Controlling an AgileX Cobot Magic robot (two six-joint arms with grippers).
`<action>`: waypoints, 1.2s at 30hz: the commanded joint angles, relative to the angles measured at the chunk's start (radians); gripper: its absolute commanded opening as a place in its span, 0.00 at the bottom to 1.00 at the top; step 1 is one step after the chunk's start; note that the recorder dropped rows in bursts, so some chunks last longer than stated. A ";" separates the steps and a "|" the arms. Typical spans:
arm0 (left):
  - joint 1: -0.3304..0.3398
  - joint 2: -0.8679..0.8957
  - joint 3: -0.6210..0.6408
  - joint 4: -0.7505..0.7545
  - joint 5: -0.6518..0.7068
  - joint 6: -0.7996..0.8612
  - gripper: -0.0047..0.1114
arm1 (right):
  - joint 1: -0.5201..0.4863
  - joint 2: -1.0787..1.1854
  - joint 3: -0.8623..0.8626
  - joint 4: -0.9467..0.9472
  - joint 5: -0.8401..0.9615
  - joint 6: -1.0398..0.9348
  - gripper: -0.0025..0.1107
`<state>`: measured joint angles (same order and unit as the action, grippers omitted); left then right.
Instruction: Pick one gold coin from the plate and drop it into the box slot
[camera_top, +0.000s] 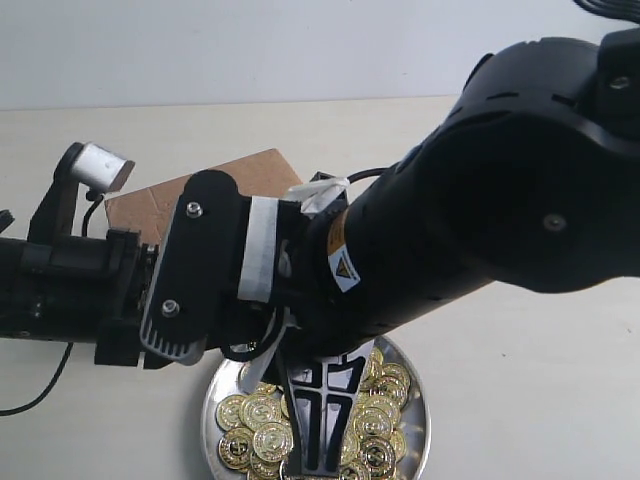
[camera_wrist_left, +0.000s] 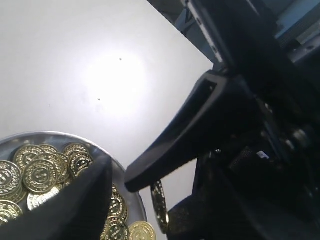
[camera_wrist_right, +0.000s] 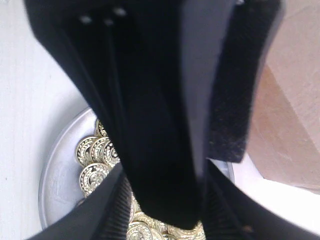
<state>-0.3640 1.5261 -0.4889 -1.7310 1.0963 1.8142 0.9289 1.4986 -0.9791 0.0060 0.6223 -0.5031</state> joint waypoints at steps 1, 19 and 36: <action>-0.006 0.006 -0.017 -0.013 -0.005 -0.015 0.50 | 0.001 -0.010 -0.006 0.005 -0.019 0.007 0.34; -0.006 0.006 -0.017 -0.013 -0.031 -0.109 0.50 | 0.001 -0.010 -0.006 -0.014 -0.073 0.044 0.34; -0.006 0.006 -0.017 -0.013 -0.031 -0.199 0.49 | 0.001 -0.010 -0.006 -0.054 -0.100 0.061 0.34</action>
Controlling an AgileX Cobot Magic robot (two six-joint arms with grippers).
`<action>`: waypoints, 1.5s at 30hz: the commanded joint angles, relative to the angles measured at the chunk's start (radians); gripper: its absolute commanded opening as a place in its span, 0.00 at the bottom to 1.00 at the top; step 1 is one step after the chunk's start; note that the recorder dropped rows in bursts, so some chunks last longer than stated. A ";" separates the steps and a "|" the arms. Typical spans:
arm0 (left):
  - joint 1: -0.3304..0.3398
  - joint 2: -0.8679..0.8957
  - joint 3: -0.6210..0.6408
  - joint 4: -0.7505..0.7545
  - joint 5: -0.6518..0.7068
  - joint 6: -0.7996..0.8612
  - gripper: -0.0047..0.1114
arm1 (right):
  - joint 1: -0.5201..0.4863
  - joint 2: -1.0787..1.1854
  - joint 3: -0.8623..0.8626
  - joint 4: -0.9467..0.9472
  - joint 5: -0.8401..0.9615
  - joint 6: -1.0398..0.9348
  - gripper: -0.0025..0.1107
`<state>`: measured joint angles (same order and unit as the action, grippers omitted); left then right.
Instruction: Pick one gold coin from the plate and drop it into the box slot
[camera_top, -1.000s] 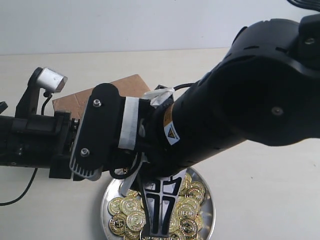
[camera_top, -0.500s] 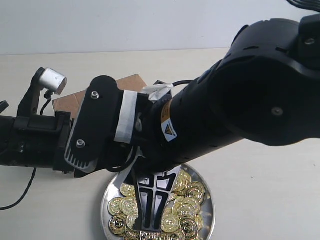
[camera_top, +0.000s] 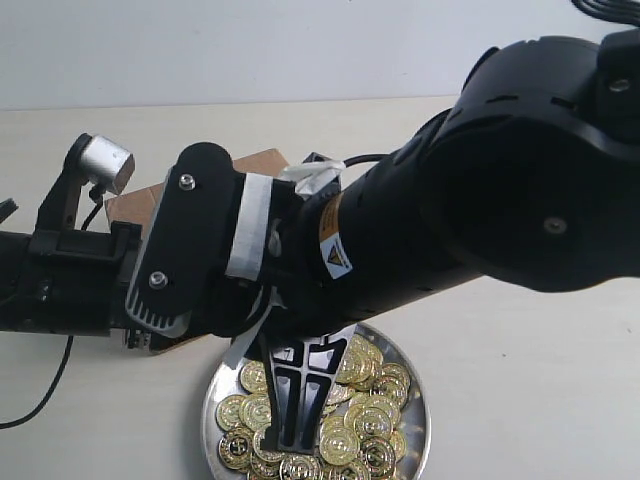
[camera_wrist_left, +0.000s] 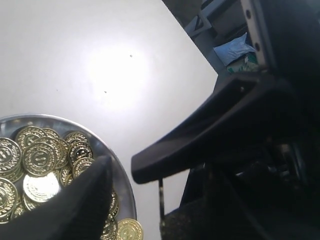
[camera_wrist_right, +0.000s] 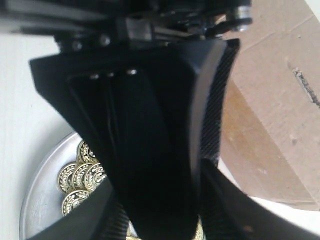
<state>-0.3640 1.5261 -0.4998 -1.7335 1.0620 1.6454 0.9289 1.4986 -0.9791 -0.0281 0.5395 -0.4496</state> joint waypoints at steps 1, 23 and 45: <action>-0.006 0.006 -0.007 -0.011 0.004 -0.033 0.47 | 0.001 -0.010 -0.006 -0.027 -0.018 0.009 0.34; -0.006 0.006 -0.007 -0.011 0.004 -0.026 0.10 | 0.001 -0.010 -0.006 -0.027 -0.020 0.017 0.34; -0.006 0.006 -0.007 -0.011 -0.066 -0.003 0.04 | 0.001 -0.012 -0.006 -0.205 0.049 0.233 0.61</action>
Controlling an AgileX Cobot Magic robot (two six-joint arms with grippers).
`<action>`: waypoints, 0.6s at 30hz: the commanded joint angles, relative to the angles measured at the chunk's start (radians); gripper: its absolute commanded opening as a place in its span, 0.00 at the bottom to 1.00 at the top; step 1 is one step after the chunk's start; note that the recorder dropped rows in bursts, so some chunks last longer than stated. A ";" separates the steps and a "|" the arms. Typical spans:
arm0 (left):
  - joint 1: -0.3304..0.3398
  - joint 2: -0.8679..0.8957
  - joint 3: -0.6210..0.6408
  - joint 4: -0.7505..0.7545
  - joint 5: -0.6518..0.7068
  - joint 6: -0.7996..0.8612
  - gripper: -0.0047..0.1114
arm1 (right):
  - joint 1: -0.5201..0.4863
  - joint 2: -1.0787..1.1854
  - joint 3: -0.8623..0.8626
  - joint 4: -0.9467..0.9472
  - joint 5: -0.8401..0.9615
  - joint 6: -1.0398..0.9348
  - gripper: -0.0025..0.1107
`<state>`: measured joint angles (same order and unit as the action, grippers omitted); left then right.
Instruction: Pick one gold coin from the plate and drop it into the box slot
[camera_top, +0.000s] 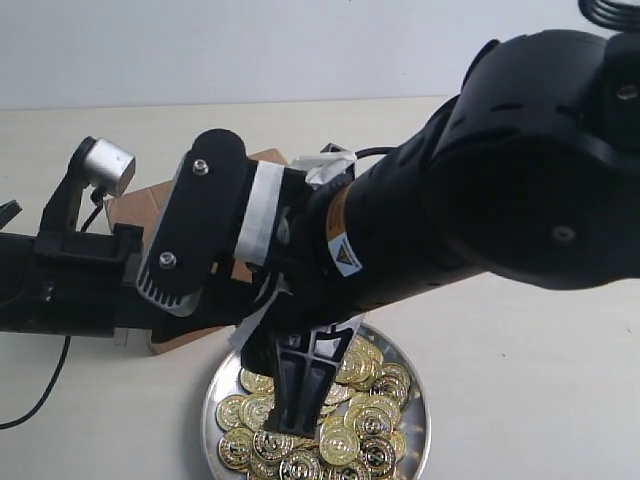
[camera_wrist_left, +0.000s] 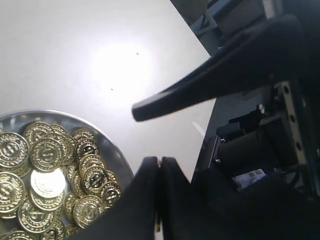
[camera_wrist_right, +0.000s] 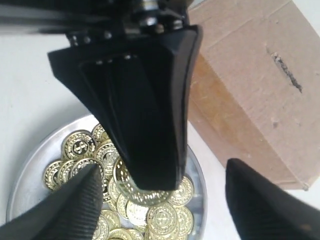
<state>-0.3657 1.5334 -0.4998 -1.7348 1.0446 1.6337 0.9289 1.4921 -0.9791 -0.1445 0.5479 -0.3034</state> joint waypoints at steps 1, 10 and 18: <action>-0.005 -0.002 -0.007 -0.010 -0.067 0.009 0.04 | 0.001 -0.005 -0.006 -0.110 0.057 0.102 0.61; -0.005 -0.004 -0.058 -0.010 -0.121 0.009 0.04 | 0.001 -0.040 -0.006 -0.146 0.179 0.188 0.50; -0.005 -0.035 -0.188 -0.002 -0.191 0.011 0.04 | 0.001 -0.074 -0.006 -0.151 0.292 0.389 0.02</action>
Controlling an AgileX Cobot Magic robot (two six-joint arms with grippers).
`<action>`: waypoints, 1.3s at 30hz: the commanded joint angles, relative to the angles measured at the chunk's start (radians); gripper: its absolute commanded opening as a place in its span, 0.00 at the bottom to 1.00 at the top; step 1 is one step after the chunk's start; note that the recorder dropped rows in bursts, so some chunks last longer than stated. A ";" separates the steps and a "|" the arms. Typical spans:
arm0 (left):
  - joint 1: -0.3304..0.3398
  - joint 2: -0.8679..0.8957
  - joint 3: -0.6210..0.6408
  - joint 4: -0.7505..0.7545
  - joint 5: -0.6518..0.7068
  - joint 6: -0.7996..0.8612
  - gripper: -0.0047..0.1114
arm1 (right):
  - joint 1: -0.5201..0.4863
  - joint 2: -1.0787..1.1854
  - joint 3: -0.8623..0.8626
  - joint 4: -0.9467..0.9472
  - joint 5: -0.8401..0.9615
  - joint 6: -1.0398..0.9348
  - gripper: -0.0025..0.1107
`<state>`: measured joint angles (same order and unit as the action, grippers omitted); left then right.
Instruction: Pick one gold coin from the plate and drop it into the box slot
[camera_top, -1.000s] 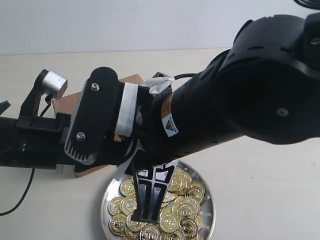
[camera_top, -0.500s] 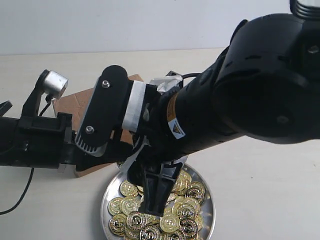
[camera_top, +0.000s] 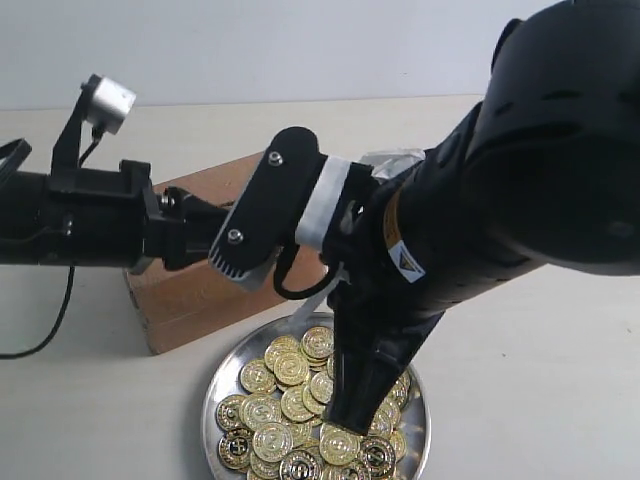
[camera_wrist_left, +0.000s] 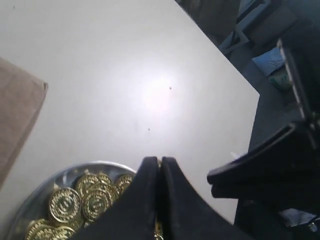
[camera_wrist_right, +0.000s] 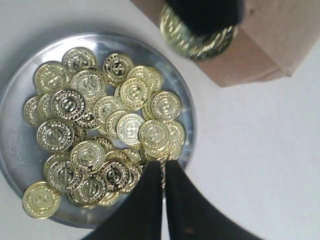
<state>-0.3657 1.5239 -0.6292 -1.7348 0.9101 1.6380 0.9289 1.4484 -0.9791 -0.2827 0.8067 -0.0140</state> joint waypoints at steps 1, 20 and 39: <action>-0.005 -0.030 -0.081 0.023 -0.089 0.007 0.04 | 0.001 -0.044 -0.006 -0.013 0.033 0.129 0.02; -0.005 0.033 -0.255 0.373 -0.470 0.239 0.04 | 0.001 -0.411 -0.006 0.085 0.164 0.197 0.02; -0.003 0.117 -0.255 0.371 -0.439 0.299 0.04 | 0.001 -0.634 -0.006 0.087 0.247 0.197 0.02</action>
<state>-0.3657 1.6389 -0.8780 -1.3591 0.4758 1.9334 0.9289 0.8182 -0.9791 -0.1955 1.0495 0.1787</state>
